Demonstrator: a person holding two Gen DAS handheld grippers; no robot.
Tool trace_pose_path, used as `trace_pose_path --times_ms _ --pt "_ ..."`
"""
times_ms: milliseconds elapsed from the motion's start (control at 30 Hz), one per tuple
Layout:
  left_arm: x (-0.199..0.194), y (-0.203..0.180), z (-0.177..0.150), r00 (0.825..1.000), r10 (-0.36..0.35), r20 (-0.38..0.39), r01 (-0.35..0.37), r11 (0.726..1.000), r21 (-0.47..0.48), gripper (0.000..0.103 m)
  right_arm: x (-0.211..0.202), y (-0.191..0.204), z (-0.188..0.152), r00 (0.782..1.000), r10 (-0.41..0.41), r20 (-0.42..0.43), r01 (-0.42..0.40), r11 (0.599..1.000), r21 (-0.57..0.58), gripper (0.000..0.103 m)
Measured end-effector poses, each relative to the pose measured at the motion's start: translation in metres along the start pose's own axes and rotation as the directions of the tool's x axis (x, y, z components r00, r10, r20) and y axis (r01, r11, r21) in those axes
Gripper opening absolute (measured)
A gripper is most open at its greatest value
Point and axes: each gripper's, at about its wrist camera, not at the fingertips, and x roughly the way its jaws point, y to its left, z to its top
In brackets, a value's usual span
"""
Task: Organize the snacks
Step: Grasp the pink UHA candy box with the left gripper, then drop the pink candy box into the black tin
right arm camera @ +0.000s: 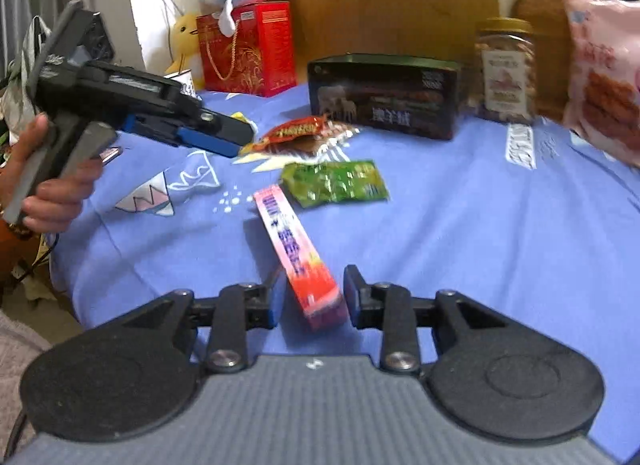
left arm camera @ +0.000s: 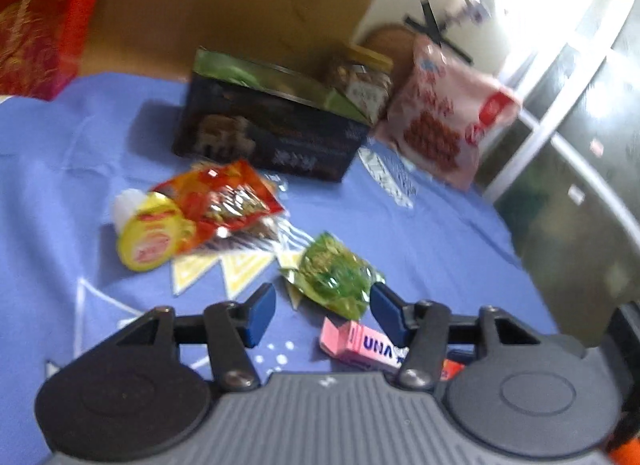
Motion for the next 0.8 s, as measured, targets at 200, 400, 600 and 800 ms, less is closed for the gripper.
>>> trace_pose_path --times_ms 200,400,600,800 --pt "0.017 -0.016 -0.007 0.998 -0.033 -0.055 0.035 0.998 0.045 0.053 -0.009 0.001 -0.014 0.997 -0.078 0.003 0.077 0.996 0.043 0.034" --pt "0.03 -0.024 -0.024 0.993 -0.042 -0.106 0.047 0.998 0.045 0.035 -0.01 0.009 -0.017 0.996 -0.088 0.007 0.087 0.995 0.052 0.024" --pt "0.0 -0.03 -0.025 0.998 -0.022 -0.055 0.024 0.999 0.021 0.035 -0.012 0.006 0.001 0.989 -0.128 0.072 0.126 0.991 0.035 0.023" --pt "-0.023 -0.027 0.035 0.996 0.021 0.086 -0.024 0.999 0.029 0.034 0.0 -0.004 0.053 0.972 -0.109 0.21 0.109 0.994 0.012 0.023"
